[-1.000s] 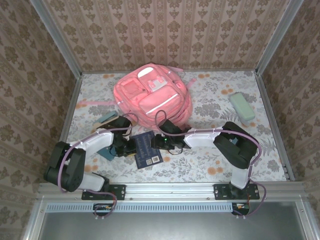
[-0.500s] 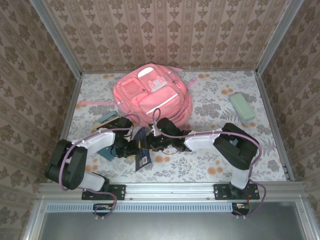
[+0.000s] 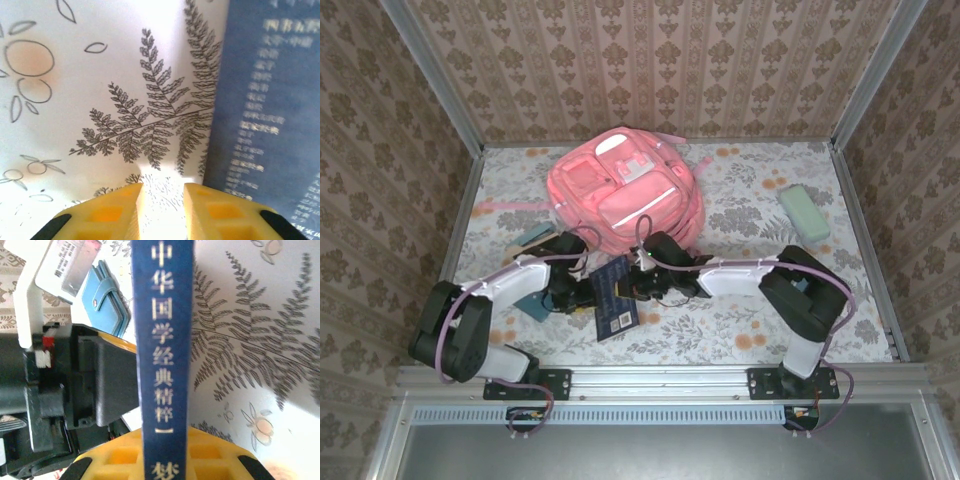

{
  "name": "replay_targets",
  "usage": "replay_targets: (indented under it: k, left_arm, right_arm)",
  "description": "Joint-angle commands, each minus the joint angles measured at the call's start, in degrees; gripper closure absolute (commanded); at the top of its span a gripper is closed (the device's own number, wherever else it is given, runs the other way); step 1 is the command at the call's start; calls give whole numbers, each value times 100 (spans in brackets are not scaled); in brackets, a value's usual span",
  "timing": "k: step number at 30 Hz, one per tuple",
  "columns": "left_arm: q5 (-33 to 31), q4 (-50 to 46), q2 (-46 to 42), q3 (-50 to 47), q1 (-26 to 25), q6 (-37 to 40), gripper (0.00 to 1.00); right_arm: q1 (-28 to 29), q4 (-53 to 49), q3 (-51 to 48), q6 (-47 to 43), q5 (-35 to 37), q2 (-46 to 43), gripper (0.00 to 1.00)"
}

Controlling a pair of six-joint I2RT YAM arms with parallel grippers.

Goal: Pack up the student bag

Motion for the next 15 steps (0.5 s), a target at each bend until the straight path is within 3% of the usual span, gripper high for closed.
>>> replay_targets:
  k: [1, 9, 15]
  left_arm:
    - [-143, -318, -387, 500, -15, 98, 66]
    - [-380, -171, -411, 1645, -187, 516, 55]
    - [-826, 67, 412, 2790, -638, 1074, 54]
  right_arm:
    - [-111, 162, -356, -45, 411, -718, 100]
    - [-578, -404, -1320, -387, 1558, -2581, 100]
    - [-971, -1129, -2134, -711, 2771, -4473, 100]
